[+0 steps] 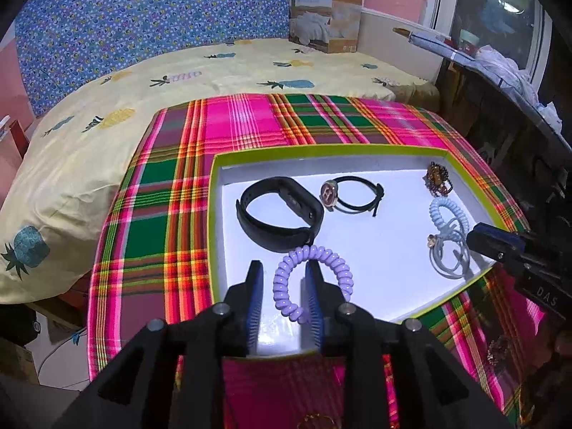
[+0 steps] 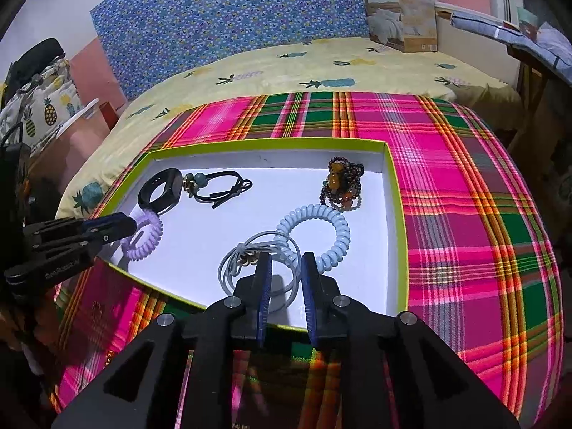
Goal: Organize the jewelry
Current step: 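Move both tools back toward the remaining jewelry on the cloth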
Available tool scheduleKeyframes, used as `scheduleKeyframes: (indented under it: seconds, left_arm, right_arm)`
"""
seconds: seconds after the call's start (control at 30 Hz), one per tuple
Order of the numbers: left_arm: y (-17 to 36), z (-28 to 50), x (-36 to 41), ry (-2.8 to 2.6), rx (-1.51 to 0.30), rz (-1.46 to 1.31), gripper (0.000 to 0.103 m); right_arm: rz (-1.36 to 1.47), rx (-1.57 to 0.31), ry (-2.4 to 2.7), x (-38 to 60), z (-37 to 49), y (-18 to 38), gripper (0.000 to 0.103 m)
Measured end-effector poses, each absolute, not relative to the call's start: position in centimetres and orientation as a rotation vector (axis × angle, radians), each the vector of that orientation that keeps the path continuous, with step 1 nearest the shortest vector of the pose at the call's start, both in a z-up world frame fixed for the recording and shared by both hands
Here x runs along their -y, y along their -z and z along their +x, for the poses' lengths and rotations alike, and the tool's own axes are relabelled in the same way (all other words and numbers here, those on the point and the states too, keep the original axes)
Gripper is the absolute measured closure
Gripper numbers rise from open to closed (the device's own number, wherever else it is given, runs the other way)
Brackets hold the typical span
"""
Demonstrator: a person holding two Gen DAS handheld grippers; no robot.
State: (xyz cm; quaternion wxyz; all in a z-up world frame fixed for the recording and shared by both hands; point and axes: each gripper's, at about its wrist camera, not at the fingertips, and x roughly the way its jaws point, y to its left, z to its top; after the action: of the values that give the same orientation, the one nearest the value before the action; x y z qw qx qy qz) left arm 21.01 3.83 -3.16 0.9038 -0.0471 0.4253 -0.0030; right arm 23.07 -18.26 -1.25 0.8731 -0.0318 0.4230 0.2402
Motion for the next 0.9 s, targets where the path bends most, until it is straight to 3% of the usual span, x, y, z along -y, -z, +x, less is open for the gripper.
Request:
scheduleKeyframes:
  seconds: [0.77,0.9]
  left_arm:
    - [-0.5,13.3,-2.8,0.023,-0.790,-0.111,0.077]
    - [-0.9,11.4,-2.7,0.027,-0.777,-0.107,0.072]
  right_arm:
    - [-0.100,-0.768,-0.508,19.2,15.5,-3.3,0.086]
    - [-0.093,-0.761,-0.513,19.7,13.8,-3.6,0.086]
